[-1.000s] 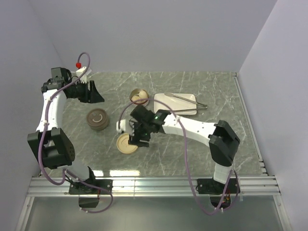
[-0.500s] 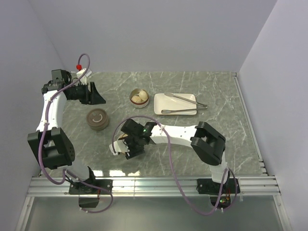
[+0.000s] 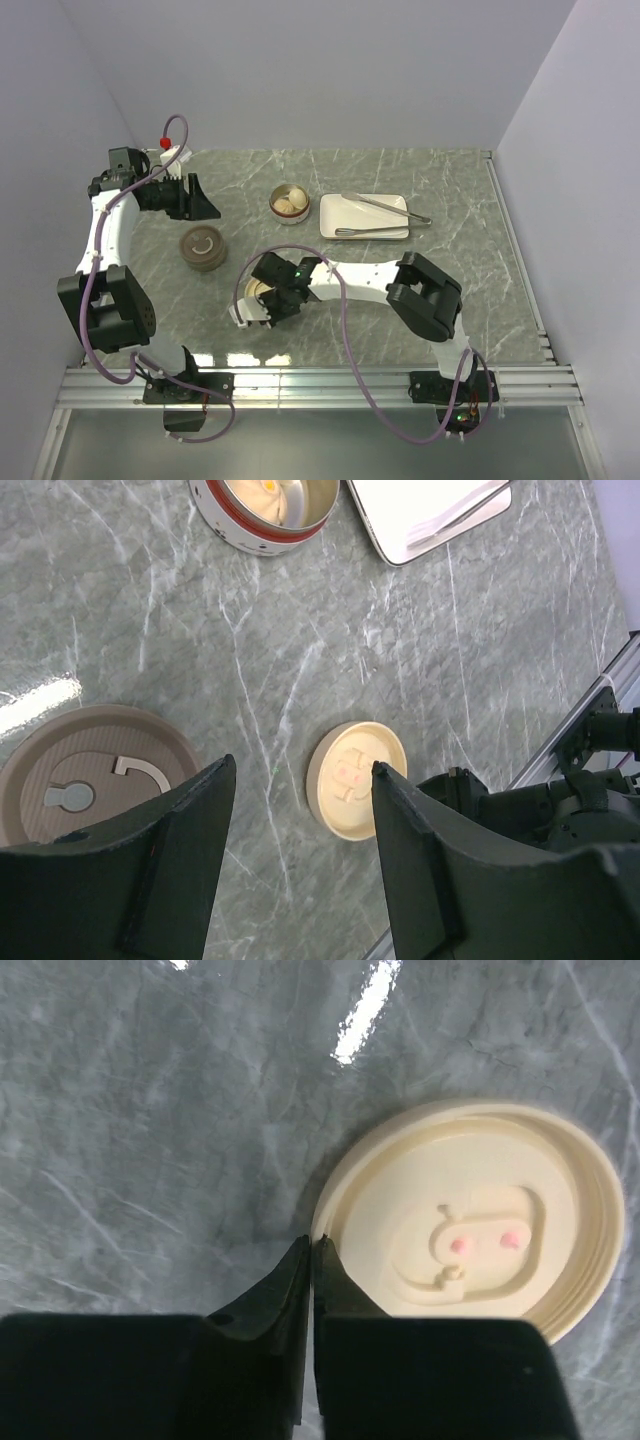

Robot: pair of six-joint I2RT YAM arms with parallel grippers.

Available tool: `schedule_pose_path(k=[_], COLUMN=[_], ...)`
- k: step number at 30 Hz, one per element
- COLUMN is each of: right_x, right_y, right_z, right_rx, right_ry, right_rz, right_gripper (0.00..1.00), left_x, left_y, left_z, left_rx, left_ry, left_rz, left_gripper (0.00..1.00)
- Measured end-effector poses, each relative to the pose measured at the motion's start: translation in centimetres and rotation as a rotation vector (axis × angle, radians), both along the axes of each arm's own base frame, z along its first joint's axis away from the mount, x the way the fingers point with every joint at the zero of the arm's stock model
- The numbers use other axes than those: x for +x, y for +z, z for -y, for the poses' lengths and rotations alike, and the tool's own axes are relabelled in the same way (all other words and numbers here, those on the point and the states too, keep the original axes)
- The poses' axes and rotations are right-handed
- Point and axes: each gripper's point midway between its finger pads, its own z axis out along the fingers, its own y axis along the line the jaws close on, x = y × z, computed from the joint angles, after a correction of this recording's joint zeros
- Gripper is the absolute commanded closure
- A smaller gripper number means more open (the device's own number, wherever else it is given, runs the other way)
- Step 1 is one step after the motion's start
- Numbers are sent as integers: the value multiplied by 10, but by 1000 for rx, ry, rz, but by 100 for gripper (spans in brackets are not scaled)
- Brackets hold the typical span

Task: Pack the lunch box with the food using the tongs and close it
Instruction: Pick up the lid of the lunch box with the right arm, then pass the lid of the lunch box from the right arm to the left

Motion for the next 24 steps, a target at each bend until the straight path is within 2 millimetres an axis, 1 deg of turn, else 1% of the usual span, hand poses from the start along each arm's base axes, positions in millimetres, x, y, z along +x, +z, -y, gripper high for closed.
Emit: schedule_pose_path(k=[1, 5, 8, 10, 12, 14, 17, 19, 20, 21, 22, 23, 24], right_x=[-1, -7, -14, -18, -13, 3, 41, 64, 74, 81, 87, 90, 90], right_y=[0, 1, 2, 9, 28, 61, 126, 176, 202, 224, 250, 271, 287], right_z=[0, 3, 8, 9, 7, 1, -1, 8, 15, 22, 30, 38, 43], right_rx=[1, -14, -22, -14, 21, 110, 282, 404, 466, 517, 577, 630, 666], right_ry=[5, 5, -21, -52, -118, -189, -293, -345, -363, -379, -392, -393, -393], right_rz=[-6, -41, -111, -183, -281, -371, -467, -509, -528, -542, -559, -577, -599], right_gripper=[100, 100, 100, 100, 100, 100, 100, 100, 100, 100, 100, 100, 100], left_x=[0, 1, 1, 0, -3, -6, -8, -10, -12, -14, -16, -19, -22], left_y=[0, 1, 2, 4, 9, 21, 48, 66, 75, 82, 91, 99, 106], left_z=[0, 0, 1, 3, 6, 10, 18, 25, 29, 33, 36, 40, 42], left_rx=[0, -2, -8, -16, -29, -52, -103, -153, -190, -221, -253, -289, -313], left_ry=[0, -1, -5, -9, -7, -8, -18, -27, -29, -30, -31, -28, -23], left_rz=[0, 4, 13, 34, 60, 99, 191, 249, 271, 292, 325, 353, 375], left_gripper=[38, 39, 39, 38, 37, 36, 31, 21, 20, 19, 19, 17, 15])
